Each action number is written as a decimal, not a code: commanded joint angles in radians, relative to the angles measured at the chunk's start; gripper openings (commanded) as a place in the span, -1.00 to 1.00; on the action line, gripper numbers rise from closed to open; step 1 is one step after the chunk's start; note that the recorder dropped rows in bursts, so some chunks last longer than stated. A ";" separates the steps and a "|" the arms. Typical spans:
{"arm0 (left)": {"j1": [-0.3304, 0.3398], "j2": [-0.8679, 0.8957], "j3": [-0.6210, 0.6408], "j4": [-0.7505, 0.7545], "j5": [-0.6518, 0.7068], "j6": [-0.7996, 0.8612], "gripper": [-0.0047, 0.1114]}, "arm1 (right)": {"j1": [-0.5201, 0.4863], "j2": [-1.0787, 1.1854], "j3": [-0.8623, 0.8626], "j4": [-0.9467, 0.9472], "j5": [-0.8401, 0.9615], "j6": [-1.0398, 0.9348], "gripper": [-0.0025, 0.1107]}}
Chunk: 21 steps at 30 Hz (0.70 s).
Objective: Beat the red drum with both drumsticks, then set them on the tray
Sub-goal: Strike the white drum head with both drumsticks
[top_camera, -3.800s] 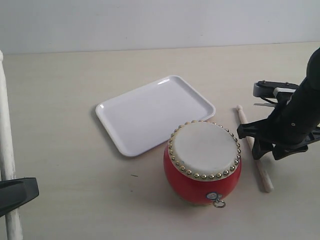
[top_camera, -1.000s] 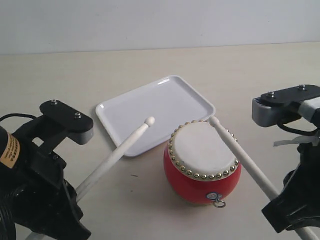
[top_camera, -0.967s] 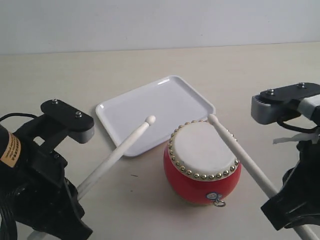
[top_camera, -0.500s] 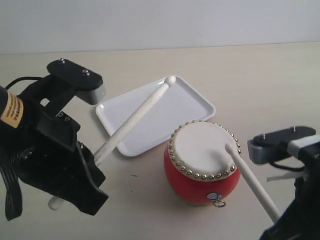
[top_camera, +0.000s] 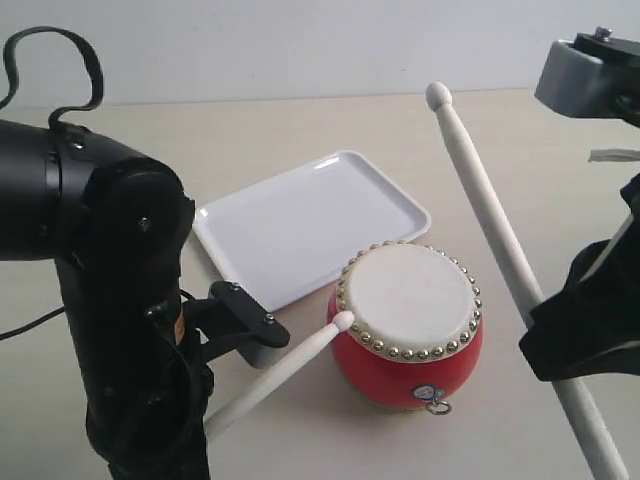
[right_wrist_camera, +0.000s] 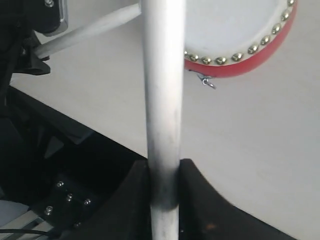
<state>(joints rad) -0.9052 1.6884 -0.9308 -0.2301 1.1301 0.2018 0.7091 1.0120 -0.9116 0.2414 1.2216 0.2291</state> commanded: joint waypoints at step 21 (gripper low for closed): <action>-0.002 -0.346 -0.003 -0.011 -0.057 -0.045 -0.92 | 0.000 0.091 0.051 -0.036 -0.001 -0.043 -0.96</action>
<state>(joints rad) -0.9052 1.2661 -0.9323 -0.2282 1.1086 0.1263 0.7091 1.1894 -0.8016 0.1722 1.2191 0.1942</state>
